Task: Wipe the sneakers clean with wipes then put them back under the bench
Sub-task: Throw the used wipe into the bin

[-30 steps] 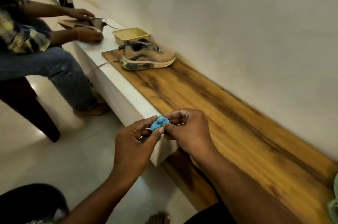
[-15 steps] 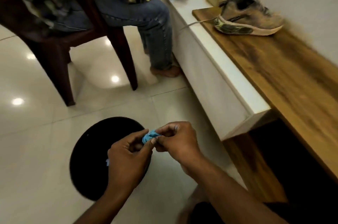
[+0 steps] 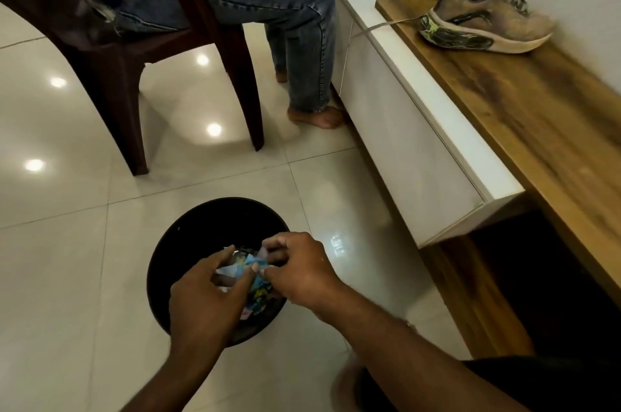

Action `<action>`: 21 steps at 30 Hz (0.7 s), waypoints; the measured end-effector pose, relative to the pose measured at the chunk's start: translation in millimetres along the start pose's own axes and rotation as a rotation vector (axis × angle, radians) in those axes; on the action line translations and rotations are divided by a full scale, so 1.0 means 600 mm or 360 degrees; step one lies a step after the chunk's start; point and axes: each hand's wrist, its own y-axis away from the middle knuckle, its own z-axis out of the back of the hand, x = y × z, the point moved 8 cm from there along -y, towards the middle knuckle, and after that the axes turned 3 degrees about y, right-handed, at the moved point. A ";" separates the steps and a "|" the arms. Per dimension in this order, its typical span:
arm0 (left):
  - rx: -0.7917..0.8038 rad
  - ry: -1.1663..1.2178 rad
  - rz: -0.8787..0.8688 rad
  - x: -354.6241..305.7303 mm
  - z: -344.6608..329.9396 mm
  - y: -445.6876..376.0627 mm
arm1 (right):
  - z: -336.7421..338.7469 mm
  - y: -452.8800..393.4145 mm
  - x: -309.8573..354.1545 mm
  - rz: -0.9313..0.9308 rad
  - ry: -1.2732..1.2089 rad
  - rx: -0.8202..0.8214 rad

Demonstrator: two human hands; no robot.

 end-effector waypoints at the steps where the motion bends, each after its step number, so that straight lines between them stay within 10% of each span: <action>1: 0.0009 -0.0034 -0.0013 -0.002 -0.002 0.001 | 0.003 0.002 0.000 0.0015 0.0042 -0.0031; 21: 0.0319 -0.0473 -0.0882 -0.294 -0.080 0.067 | 0.238 0.177 0.016 0.0220 0.0985 -0.0684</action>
